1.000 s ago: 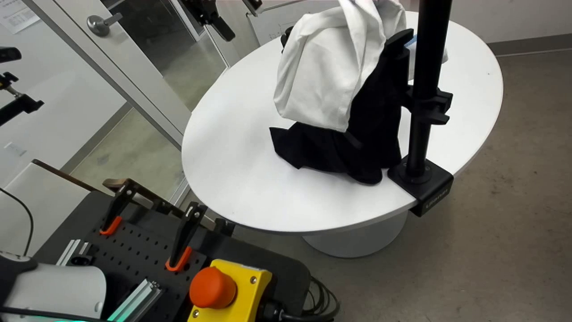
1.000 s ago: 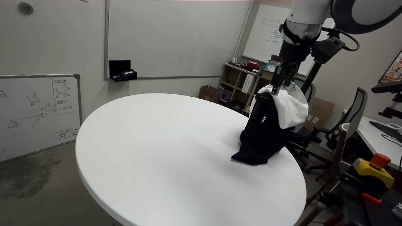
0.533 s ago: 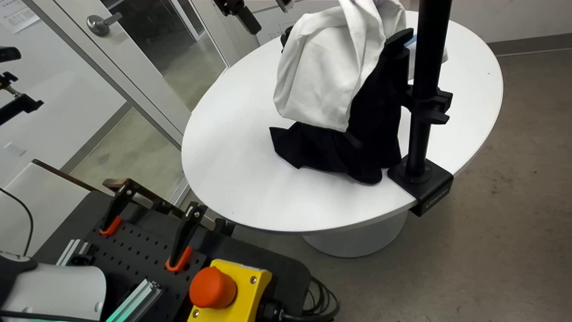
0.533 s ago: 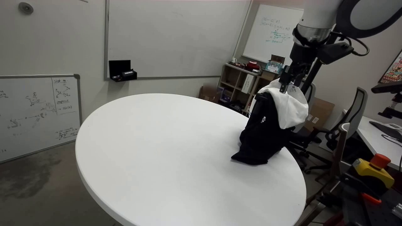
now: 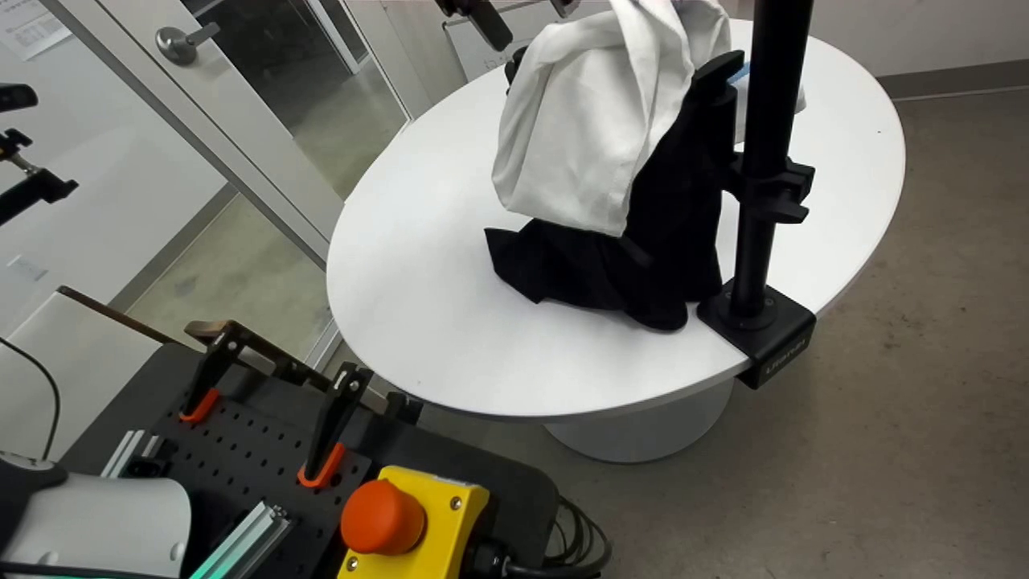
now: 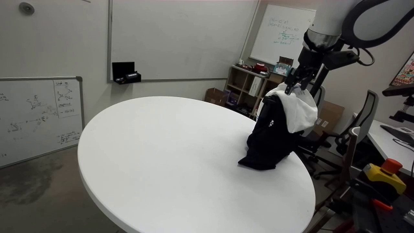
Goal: Pick the tea towel on the table and put it on the stand
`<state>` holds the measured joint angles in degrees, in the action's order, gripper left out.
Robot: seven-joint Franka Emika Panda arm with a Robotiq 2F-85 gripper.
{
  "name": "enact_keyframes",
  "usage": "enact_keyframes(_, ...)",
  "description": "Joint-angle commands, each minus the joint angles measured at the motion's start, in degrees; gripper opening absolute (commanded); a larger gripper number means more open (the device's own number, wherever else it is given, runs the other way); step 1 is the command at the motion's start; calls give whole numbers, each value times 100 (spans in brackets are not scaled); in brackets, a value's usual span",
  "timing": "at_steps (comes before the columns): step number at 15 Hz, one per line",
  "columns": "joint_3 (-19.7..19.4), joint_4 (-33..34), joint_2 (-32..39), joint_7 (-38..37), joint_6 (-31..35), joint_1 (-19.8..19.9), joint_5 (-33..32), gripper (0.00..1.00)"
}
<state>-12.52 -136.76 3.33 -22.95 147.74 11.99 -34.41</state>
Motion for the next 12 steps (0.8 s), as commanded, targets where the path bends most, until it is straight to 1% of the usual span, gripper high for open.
enact_keyframes(1,-167,224,337,-228,468,45,83,100)
enact_keyframes(6,-510,417,563,-690,845,3,-117,100)
enact_keyframes(12,-887,565,720,-1086,969,-30,-252,100)
